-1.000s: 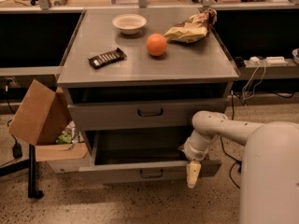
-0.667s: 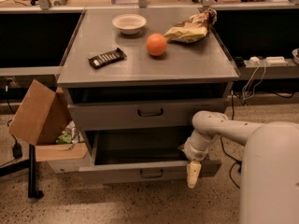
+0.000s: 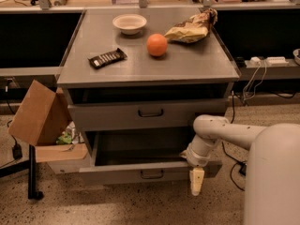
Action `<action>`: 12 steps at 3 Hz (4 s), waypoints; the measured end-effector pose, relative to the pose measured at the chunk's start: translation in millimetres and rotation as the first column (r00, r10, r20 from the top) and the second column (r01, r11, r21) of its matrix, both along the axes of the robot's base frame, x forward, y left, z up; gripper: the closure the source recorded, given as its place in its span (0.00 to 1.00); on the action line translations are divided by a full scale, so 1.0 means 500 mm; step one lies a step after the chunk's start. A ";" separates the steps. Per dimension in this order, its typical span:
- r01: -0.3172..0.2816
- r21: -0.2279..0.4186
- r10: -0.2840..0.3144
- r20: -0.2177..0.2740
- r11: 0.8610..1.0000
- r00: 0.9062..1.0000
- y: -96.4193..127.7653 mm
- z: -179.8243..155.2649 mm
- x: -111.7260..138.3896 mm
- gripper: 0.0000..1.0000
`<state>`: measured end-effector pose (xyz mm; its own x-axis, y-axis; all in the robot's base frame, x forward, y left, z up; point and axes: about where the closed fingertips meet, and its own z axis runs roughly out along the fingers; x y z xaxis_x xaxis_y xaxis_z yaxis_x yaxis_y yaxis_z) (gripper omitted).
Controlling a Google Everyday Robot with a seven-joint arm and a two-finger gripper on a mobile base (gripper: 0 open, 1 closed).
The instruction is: Open middle drawer
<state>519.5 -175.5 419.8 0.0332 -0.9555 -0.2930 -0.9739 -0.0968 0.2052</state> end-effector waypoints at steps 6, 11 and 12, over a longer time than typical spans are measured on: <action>-0.084 -0.006 0.084 -0.039 0.996 0.996 0.011 0.050 -0.094 1.00; -0.123 0.007 0.123 -0.061 0.992 0.991 0.026 0.055 -0.141 0.24; -0.123 0.007 0.123 -0.061 0.992 0.991 0.026 0.055 -0.141 0.00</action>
Offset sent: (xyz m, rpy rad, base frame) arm -0.0620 0.0002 0.0159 -0.0183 0.0616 0.0889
